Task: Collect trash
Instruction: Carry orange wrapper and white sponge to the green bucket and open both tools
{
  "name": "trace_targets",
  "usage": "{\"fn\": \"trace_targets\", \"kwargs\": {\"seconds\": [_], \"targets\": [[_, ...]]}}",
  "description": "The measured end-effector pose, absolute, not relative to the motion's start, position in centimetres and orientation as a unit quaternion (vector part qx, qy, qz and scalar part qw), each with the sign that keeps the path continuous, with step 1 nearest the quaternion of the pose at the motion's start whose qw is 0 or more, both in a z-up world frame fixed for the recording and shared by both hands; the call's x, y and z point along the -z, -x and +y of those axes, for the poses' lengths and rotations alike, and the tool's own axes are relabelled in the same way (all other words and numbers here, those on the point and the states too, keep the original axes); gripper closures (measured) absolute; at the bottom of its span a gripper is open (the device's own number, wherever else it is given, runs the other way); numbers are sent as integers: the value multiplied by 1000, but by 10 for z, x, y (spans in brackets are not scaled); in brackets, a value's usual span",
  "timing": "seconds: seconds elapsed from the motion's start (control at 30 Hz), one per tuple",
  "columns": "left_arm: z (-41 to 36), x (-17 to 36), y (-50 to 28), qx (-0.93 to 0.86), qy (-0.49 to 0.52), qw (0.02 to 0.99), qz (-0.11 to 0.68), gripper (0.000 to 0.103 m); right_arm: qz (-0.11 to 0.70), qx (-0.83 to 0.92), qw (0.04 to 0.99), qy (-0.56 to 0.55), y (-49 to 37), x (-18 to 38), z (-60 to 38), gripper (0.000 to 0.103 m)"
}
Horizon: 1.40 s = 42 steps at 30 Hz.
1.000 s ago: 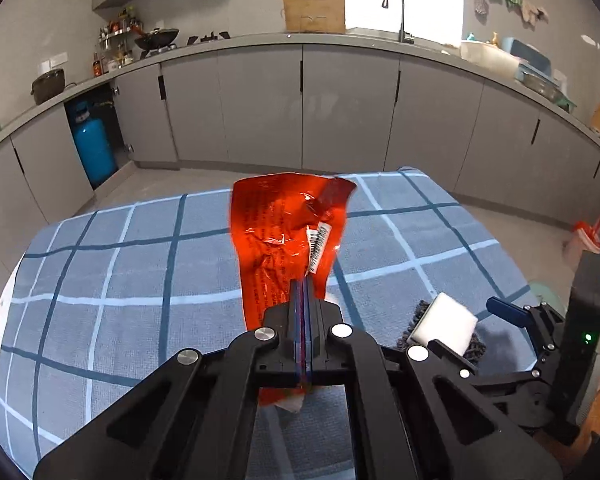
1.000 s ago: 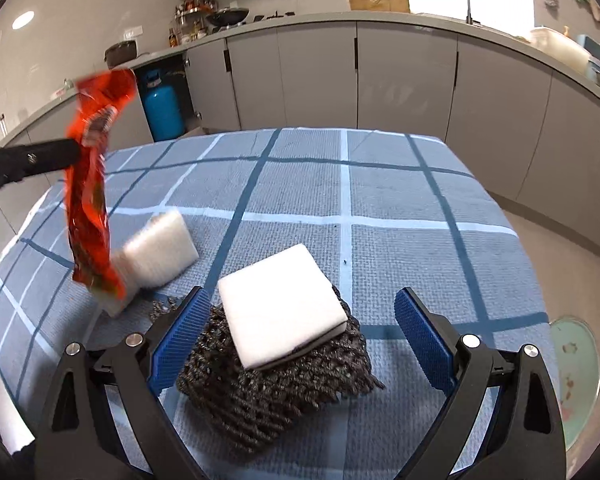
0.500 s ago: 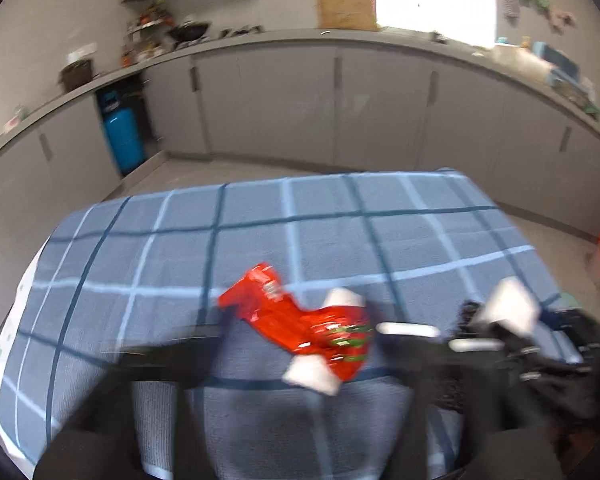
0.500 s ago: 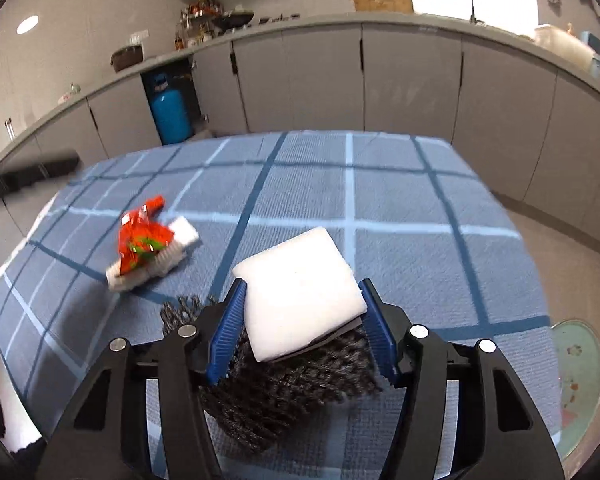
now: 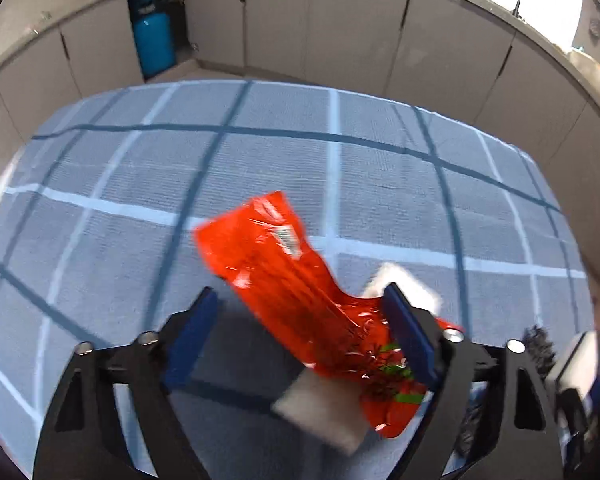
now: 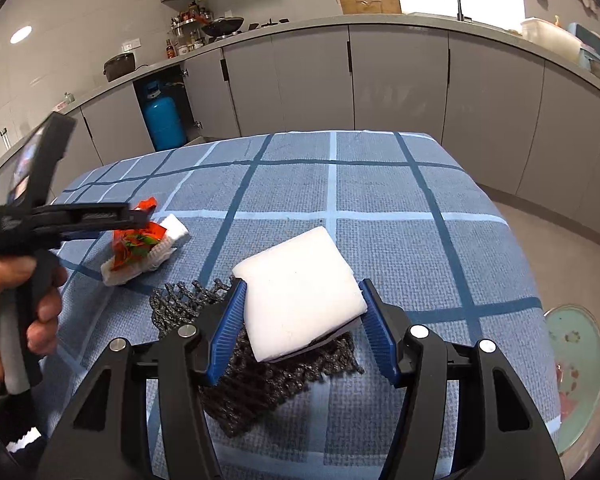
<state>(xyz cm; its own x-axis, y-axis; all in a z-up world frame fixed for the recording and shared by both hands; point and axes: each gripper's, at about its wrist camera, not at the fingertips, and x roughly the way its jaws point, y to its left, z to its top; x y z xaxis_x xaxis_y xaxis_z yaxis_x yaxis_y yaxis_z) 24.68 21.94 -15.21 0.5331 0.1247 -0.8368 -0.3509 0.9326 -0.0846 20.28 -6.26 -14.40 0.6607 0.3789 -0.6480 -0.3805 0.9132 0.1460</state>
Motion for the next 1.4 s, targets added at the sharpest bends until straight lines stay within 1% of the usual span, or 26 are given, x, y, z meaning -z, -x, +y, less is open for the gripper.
{"fn": "trace_targets", "kwargs": {"seconds": [0.03,0.1,0.17,0.3,0.4,0.43,0.7,0.87,1.4], "targets": [[217,154,-250,-136,119,867,465,30,356,-208,911,0,-203,144,-63,45],[212,155,-255,-125,119,868,465,42,356,-208,911,-3,-204,145,-65,45],[205,153,-258,-113,118,870,465,60,356,-208,911,-4,-204,145,-67,45],[195,144,-254,-92,100,878,458,71,350,-204,914,-10,-203,143,-73,45],[188,131,-243,-81,82,886,448,76,340,-201,919,-15,-200,138,-79,46],[185,124,-238,-77,72,891,441,80,337,-200,920,-16,-198,135,-80,46],[162,84,-217,-45,36,913,404,80,312,-192,930,-31,-191,117,-97,46],[130,65,-214,-21,1,925,380,80,306,-172,936,-39,-187,112,-118,46],[-42,68,-228,126,-90,918,365,80,316,-22,946,-71,-179,129,-248,46]]}}
